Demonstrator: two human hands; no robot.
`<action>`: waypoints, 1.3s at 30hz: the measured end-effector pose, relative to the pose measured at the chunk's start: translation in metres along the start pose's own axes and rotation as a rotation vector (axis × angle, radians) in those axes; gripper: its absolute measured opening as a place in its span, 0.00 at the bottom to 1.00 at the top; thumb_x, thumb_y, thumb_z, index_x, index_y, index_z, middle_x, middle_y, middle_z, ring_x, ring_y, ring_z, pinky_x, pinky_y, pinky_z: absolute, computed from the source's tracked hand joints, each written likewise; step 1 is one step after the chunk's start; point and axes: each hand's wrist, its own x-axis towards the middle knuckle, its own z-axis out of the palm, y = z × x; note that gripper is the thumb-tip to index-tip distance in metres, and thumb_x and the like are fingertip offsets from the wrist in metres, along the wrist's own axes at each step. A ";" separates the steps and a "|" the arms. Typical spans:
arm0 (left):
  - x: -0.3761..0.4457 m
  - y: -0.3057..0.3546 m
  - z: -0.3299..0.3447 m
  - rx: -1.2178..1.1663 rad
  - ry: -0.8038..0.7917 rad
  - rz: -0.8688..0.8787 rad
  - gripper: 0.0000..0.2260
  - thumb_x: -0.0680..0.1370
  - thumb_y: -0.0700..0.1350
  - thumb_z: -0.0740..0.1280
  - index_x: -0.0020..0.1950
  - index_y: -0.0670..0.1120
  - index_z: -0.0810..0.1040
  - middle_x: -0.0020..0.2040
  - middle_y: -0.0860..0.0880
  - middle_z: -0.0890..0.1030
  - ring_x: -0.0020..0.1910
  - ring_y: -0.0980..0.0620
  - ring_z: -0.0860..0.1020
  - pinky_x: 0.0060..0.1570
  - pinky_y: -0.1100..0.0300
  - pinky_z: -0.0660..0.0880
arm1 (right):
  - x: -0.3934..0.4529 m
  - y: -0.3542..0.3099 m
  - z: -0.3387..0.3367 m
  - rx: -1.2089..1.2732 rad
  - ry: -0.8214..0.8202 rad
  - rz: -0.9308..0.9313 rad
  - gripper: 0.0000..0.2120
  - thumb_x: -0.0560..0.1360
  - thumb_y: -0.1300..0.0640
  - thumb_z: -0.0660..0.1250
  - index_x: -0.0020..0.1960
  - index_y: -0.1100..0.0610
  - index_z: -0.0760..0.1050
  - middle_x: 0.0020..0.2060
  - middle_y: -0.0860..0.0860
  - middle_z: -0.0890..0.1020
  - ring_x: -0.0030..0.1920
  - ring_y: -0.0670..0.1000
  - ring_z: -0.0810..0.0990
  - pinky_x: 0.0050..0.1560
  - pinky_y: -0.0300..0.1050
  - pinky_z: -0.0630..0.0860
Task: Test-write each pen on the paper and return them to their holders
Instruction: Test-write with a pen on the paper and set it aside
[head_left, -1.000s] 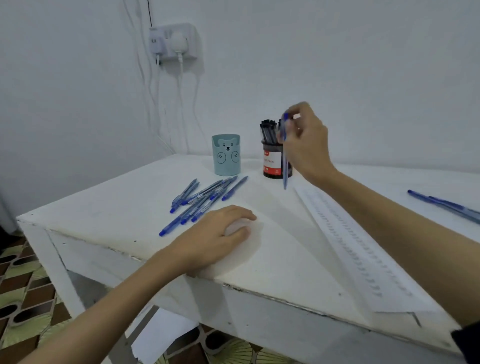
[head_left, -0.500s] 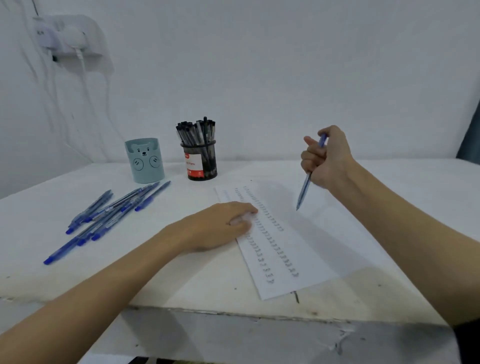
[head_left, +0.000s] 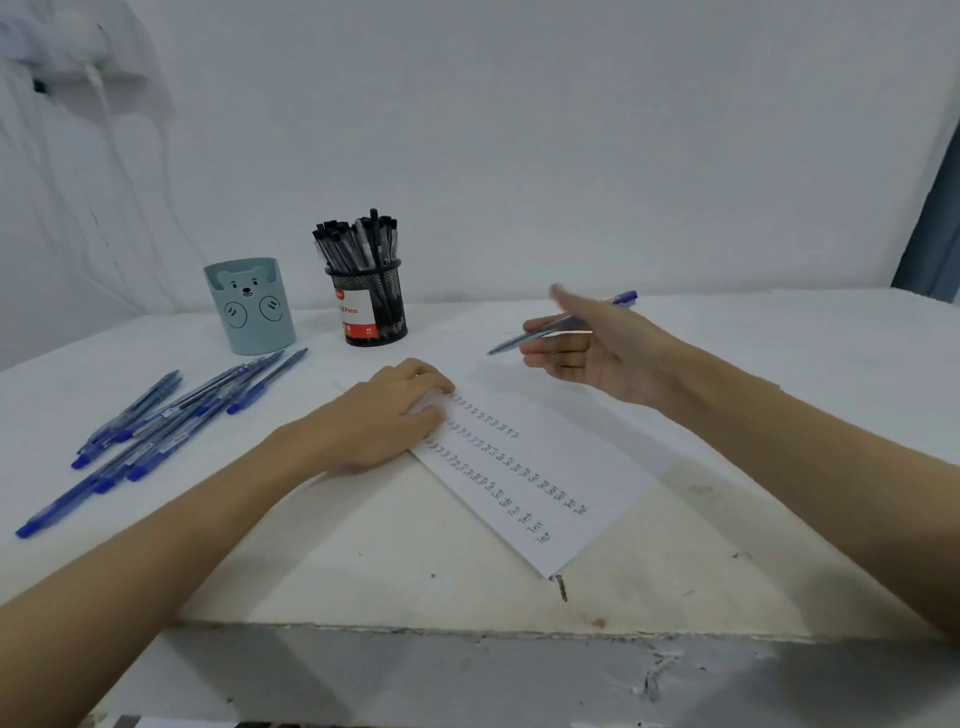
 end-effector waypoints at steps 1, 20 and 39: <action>0.004 0.000 0.000 -0.010 -0.006 0.019 0.17 0.81 0.49 0.55 0.71 0.54 0.64 0.71 0.57 0.62 0.70 0.56 0.61 0.70 0.56 0.58 | 0.002 0.002 0.003 -0.034 0.056 -0.043 0.12 0.76 0.53 0.66 0.39 0.60 0.76 0.29 0.54 0.78 0.29 0.51 0.76 0.31 0.37 0.71; 0.025 0.009 0.016 -0.276 0.108 0.092 0.16 0.80 0.48 0.59 0.68 0.55 0.69 0.66 0.57 0.70 0.60 0.61 0.68 0.57 0.67 0.62 | -0.009 0.038 0.037 -0.493 0.042 -0.394 0.21 0.72 0.63 0.67 0.23 0.59 0.64 0.21 0.56 0.69 0.16 0.44 0.67 0.17 0.32 0.59; 0.024 0.003 0.014 -0.279 0.066 0.080 0.15 0.80 0.51 0.60 0.67 0.58 0.70 0.66 0.61 0.70 0.60 0.66 0.66 0.51 0.84 0.57 | -0.008 0.040 0.038 -0.549 -0.003 -0.427 0.22 0.69 0.71 0.62 0.23 0.57 0.56 0.22 0.54 0.62 0.17 0.42 0.70 0.17 0.29 0.57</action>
